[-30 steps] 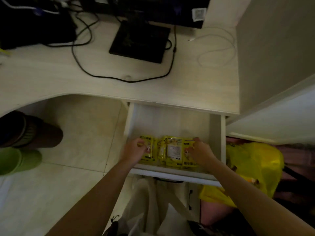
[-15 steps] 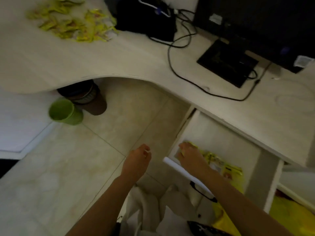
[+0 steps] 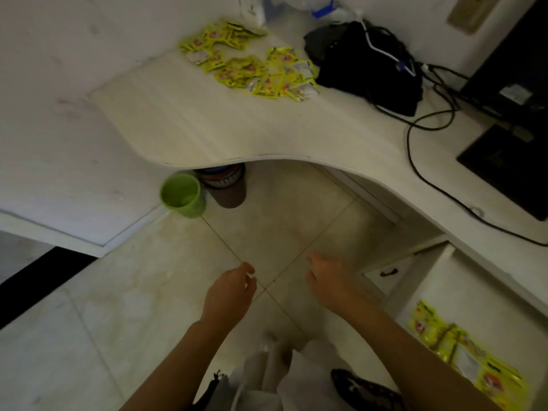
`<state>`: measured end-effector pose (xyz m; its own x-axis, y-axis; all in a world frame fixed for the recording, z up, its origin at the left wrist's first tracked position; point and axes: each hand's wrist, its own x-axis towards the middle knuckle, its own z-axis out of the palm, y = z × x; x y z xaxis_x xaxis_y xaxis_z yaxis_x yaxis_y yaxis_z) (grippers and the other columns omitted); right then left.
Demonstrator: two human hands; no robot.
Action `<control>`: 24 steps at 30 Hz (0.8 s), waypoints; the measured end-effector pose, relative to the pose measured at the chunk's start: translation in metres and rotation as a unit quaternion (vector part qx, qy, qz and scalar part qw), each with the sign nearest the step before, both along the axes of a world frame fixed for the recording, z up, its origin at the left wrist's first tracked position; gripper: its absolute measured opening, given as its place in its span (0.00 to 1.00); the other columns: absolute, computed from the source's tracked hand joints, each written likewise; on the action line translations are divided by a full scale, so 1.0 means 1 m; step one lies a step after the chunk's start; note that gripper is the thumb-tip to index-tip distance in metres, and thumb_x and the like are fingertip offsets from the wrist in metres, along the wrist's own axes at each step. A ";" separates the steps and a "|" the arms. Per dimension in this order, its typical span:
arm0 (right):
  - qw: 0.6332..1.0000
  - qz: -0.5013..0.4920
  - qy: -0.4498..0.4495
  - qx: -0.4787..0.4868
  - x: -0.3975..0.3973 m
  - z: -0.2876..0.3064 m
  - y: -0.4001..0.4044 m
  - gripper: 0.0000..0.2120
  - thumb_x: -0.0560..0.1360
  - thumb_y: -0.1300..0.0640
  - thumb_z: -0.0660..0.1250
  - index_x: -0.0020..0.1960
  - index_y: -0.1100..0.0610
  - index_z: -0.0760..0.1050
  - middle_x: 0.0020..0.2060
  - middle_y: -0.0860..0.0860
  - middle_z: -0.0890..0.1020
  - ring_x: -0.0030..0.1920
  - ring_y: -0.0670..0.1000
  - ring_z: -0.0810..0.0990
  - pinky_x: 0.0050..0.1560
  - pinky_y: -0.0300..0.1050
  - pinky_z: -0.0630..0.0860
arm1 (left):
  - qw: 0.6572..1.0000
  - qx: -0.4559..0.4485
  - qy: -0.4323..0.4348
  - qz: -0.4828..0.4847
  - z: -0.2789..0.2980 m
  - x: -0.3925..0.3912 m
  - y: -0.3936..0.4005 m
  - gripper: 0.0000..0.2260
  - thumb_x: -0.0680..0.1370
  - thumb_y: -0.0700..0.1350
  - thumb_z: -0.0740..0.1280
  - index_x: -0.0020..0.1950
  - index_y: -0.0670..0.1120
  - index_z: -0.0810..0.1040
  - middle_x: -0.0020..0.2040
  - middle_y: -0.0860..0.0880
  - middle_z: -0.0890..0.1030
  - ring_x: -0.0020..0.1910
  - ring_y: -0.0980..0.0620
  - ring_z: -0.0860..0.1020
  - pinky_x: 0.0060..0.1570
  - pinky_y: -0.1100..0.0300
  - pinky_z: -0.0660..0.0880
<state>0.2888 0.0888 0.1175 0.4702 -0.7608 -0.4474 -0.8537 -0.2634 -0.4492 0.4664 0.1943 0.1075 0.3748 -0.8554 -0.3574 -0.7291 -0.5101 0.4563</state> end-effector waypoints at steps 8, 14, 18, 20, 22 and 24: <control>0.997 0.047 -0.012 -0.051 0.089 0.018 -0.064 0.14 0.80 0.56 0.55 0.61 0.61 0.71 0.54 0.57 0.79 0.53 0.56 0.78 0.53 0.48 0.75 | 0.998 -0.043 -0.003 0.034 0.011 0.078 -0.060 0.10 0.80 0.48 0.61 0.60 0.49 0.75 0.45 0.54 0.78 0.46 0.53 0.78 0.46 0.58 0.75; 0.994 0.057 -0.029 -0.088 0.142 0.026 -0.143 0.14 0.79 0.55 0.56 0.60 0.59 0.72 0.56 0.56 0.78 0.55 0.55 0.77 0.55 0.49 0.74 | 0.996 -0.073 -0.024 0.050 0.021 0.125 -0.137 0.10 0.79 0.48 0.62 0.59 0.48 0.76 0.48 0.50 0.80 0.48 0.50 0.79 0.48 0.55 0.77; 0.992 0.082 -0.023 -0.096 0.173 0.030 -0.204 0.16 0.80 0.54 0.55 0.66 0.58 0.68 0.60 0.56 0.76 0.58 0.55 0.75 0.55 0.49 0.74 | 0.994 -0.091 -0.027 0.062 0.024 0.155 -0.193 0.09 0.78 0.47 0.64 0.57 0.48 0.76 0.46 0.50 0.81 0.46 0.49 0.79 0.47 0.55 0.77; 0.992 0.084 -0.027 -0.089 0.188 0.033 -0.231 0.17 0.81 0.54 0.55 0.68 0.57 0.67 0.62 0.55 0.75 0.59 0.55 0.74 0.56 0.48 0.74 | 0.994 -0.088 -0.019 0.060 0.023 0.169 -0.219 0.09 0.78 0.47 0.63 0.57 0.48 0.76 0.46 0.50 0.81 0.47 0.48 0.80 0.47 0.54 0.77; 0.993 0.087 -0.019 -0.079 0.201 0.036 -0.255 0.18 0.81 0.54 0.55 0.69 0.57 0.66 0.63 0.55 0.74 0.61 0.55 0.73 0.58 0.49 0.73 | 0.994 -0.085 -0.014 0.061 0.024 0.182 -0.242 0.09 0.79 0.47 0.63 0.57 0.49 0.76 0.47 0.50 0.82 0.47 0.49 0.80 0.47 0.56 0.77; 0.993 0.091 -0.015 -0.074 0.213 0.036 -0.277 0.18 0.80 0.54 0.56 0.68 0.57 0.66 0.63 0.56 0.74 0.61 0.56 0.73 0.57 0.50 0.74 | 0.995 -0.084 -0.020 0.059 0.024 0.195 -0.263 0.09 0.79 0.48 0.63 0.58 0.49 0.76 0.48 0.51 0.82 0.47 0.51 0.79 0.46 0.58 0.75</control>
<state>0.5020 -0.1883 0.1540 0.6168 -0.7187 -0.3209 -0.7730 -0.4763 -0.4191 0.6616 -0.0691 0.1317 0.4880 -0.8505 -0.1964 -0.6879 -0.5132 0.5133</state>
